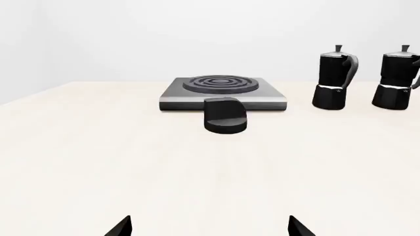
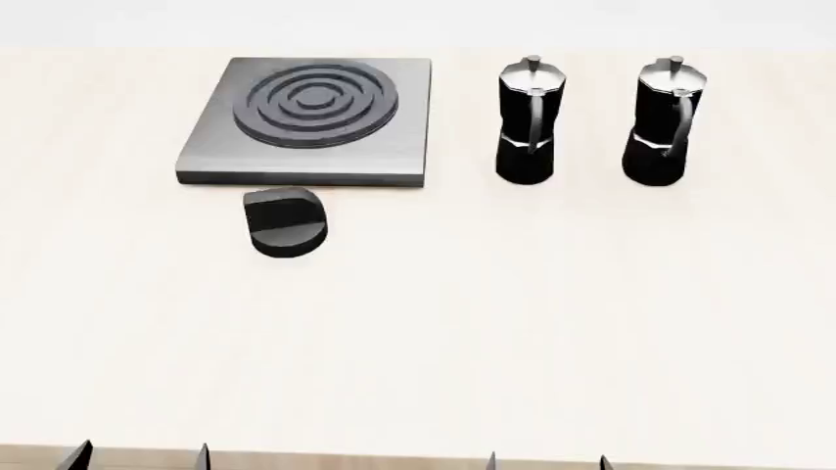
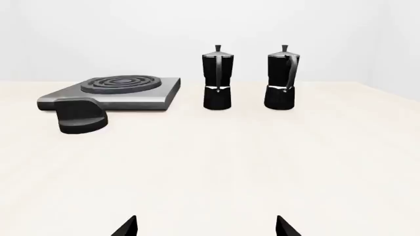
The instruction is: Turn off the stove.
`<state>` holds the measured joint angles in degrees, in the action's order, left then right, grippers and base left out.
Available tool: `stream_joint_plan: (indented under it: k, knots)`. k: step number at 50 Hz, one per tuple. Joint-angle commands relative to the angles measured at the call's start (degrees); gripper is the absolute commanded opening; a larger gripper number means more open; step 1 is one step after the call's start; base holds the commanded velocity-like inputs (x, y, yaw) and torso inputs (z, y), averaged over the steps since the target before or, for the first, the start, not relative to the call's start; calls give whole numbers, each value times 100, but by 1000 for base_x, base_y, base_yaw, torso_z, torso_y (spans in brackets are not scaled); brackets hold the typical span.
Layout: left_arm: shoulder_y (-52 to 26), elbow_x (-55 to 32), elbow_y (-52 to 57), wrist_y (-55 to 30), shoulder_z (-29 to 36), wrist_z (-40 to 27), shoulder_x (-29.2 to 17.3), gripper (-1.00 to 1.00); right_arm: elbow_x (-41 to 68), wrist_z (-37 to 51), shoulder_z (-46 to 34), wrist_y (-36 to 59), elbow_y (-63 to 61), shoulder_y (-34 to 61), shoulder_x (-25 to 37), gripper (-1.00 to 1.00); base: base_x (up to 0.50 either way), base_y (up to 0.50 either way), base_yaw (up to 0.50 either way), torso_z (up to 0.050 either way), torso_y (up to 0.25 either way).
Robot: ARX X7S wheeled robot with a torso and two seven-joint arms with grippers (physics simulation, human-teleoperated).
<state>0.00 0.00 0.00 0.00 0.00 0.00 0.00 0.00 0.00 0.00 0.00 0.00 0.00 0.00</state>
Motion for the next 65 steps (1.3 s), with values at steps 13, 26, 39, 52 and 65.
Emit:
stream_joint_plan:
  k: [13,26,39,52,65]
  knots:
    - [87,-183,48,139,370,-332,-288,100,365,319,-324,39,-72,-20,275,100,0,0,0,0,0]
    - [154,-308,202,181,500,-437,-429,100,543,504,-423,225,-275,-33,383,100,0,0,0,0,0]
    - [160,-343,221,255,575,-578,-519,100,536,767,-489,474,-614,-77,490,100,0,0,0,0,0]
    - [450,-711,1333,-193,609,-547,-727,100,357,1122,-536,1169,-1943,-321,705,100,0,0,0,0,0]
    - [598,-940,2272,-595,550,-675,-889,100,177,1293,-730,1799,-3012,-421,847,100,0,0,0,0,0]
